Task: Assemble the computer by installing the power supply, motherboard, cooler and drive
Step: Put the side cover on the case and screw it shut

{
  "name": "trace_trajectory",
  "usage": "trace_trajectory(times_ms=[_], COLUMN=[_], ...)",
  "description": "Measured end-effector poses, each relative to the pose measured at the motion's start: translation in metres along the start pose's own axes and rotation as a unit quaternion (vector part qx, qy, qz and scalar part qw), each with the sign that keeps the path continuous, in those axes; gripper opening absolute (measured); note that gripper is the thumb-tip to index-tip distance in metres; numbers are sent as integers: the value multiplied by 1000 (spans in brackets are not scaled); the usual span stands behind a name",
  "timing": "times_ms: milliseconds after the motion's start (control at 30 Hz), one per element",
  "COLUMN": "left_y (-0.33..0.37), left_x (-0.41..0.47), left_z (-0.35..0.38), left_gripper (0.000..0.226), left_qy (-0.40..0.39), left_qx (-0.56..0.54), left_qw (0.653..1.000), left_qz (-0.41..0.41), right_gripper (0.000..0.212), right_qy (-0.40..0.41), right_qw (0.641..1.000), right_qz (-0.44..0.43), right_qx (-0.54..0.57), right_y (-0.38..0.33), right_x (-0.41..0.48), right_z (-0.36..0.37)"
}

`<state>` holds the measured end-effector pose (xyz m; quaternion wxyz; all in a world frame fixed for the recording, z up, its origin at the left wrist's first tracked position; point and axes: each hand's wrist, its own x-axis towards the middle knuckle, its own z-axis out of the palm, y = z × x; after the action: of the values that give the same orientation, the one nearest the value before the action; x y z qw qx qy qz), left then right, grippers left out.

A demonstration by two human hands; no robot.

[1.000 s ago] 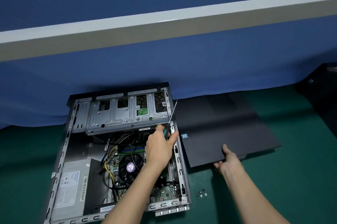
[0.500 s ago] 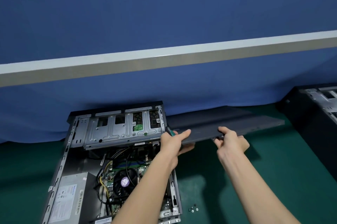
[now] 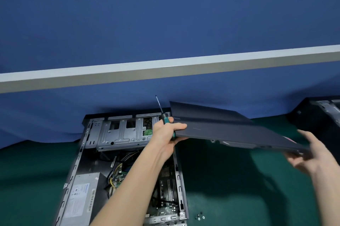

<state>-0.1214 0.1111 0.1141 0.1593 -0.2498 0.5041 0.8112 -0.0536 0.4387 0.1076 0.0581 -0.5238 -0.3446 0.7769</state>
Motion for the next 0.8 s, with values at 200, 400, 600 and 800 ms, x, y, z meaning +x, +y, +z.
trace_trajectory(times_ms=[200, 400, 600, 800], left_y=[6, 19, 36, 44], left_x=[-16, -39, -70, -88], left_z=[-49, -117, -214, -303], left_gripper=[44, 46, 48, 50], left_qy=[-14, -46, -16, 55], left_qx=[17, 18, 59, 145], left_qw=[1000, 998, 994, 983], left_qz=[15, 45, 90, 97], right_gripper=[42, 58, 57, 57], right_qy=[-49, -47, -86, -123], right_qw=[883, 783, 758, 755], right_qz=[-70, -220, -301, -299], right_qx=[-462, -579, -572, -571], right_y=[1, 52, 138, 227], right_x=[-25, -59, -100, -114], right_z=[17, 35, 53, 67])
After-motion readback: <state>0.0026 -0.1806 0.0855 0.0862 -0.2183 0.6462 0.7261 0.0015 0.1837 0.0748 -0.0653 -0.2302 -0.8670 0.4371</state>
